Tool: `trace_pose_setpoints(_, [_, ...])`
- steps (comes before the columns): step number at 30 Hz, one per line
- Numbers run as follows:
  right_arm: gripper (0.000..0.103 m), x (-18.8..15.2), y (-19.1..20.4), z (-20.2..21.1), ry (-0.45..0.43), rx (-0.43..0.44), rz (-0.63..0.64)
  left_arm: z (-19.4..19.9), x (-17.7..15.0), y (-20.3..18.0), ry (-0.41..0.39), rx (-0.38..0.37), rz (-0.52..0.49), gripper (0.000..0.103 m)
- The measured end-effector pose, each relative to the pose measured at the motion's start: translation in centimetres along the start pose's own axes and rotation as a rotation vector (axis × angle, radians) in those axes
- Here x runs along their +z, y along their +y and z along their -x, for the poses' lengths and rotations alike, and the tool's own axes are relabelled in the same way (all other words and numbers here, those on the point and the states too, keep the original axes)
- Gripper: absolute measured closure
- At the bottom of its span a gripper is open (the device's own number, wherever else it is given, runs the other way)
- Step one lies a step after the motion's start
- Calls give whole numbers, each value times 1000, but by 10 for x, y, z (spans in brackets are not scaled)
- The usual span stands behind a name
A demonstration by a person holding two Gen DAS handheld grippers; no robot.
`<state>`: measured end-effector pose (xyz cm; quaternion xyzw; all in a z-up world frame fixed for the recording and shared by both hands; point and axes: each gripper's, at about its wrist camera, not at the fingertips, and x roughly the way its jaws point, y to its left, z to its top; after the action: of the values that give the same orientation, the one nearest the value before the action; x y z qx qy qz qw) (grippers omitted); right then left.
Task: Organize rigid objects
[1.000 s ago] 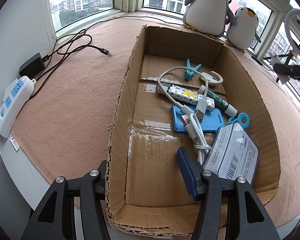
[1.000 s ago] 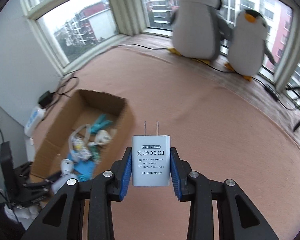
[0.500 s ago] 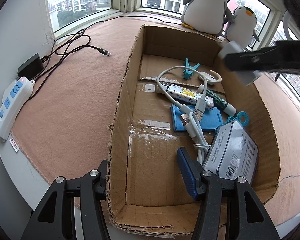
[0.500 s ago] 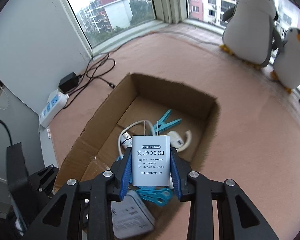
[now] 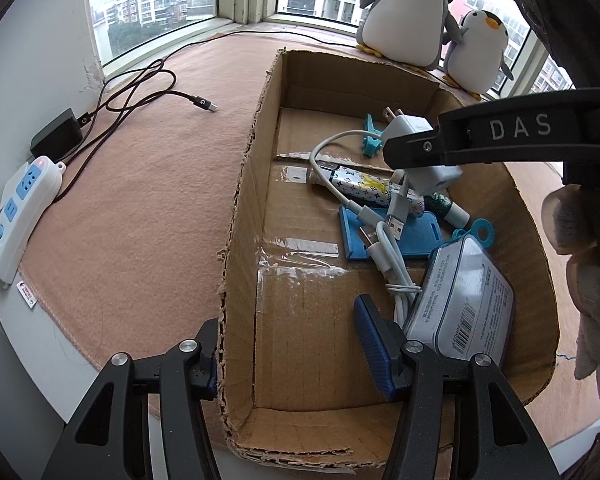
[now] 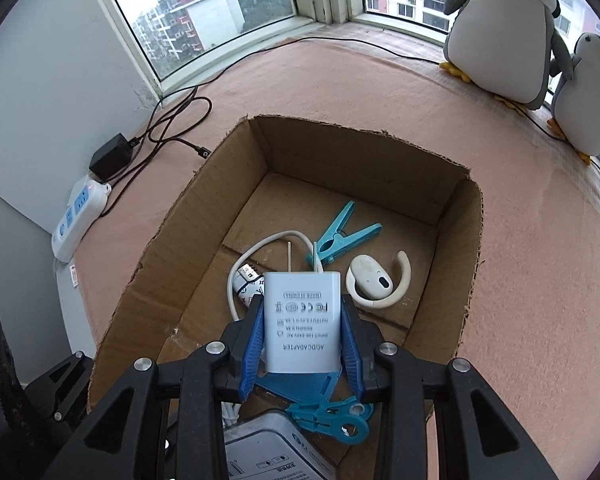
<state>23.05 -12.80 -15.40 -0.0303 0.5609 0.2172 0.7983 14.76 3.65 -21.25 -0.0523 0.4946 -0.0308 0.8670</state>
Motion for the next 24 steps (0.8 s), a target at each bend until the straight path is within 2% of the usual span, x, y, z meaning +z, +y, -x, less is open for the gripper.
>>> trace_pose_setpoints(2, [53,1,-2,2,-10,0,-11,0,0,0,-1,-1,0,44])
trace_pose_setpoints(3, [52,1,-2,5,-24,-7,-13,0,0,0,-1,-1,0,44])
trace_pose_setpoints(18, [52,-6,2,23,-50,3,-18,0,0,0,0,-1,0,44])
trace_pose_setpoints(24, [51,-23,2,48,-103,10,-46,9,2,2,-22,9,-8,45])
